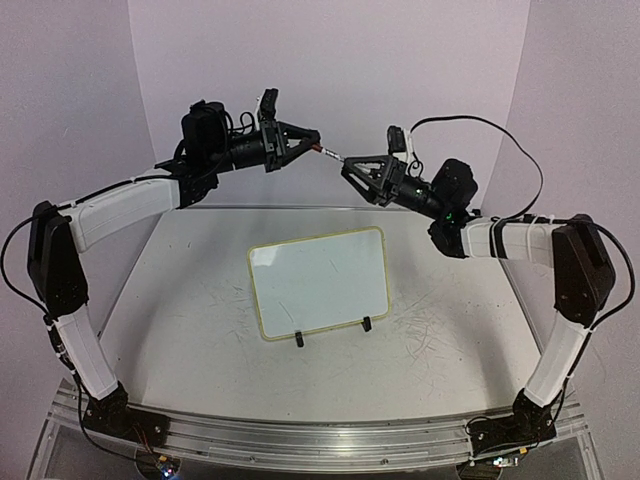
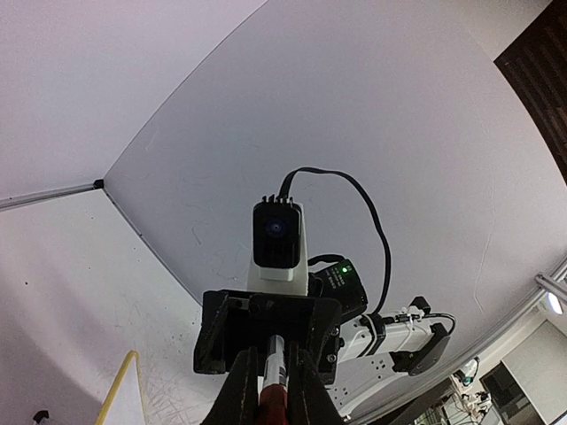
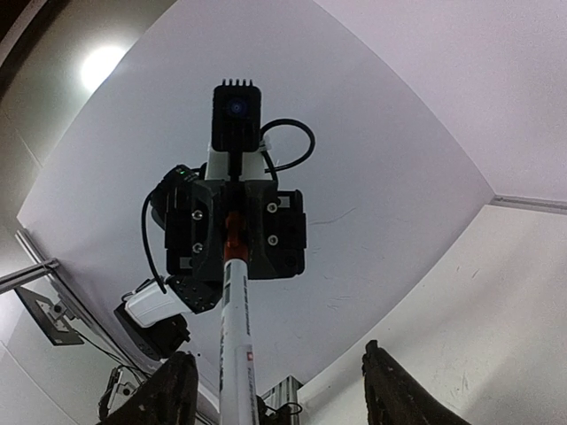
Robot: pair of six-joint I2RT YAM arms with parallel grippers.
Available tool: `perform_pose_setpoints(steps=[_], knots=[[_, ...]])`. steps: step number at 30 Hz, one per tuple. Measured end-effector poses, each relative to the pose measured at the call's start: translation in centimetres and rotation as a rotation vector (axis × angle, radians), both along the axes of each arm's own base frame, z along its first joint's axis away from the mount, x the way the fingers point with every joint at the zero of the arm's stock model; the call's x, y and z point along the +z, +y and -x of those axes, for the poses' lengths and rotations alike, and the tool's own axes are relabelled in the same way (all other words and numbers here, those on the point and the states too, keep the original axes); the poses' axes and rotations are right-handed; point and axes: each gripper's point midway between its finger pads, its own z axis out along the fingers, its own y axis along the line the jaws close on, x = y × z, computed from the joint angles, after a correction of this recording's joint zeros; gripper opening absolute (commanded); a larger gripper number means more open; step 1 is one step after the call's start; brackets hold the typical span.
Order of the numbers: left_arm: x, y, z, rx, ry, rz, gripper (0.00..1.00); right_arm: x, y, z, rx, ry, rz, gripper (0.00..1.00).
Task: Write a sentence on the whiteboard
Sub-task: Pass from the left arm to the right
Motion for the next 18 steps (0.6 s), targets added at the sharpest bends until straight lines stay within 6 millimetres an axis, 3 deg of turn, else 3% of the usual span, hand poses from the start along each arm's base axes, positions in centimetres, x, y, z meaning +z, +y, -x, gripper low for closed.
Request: perform_pose_setpoints(steps=[10,18], knots=[[0.1,-0.2,0.5,-0.028,0.019,0.015,0.00,1.7,1.0,0.5,0.053,-0.027,-0.056,0.40],[0.2,-0.3,0.6,-0.035,0.019,0.025,0.00,1.8,1.5,0.7,0.060,-0.025,-0.066,0.37]])
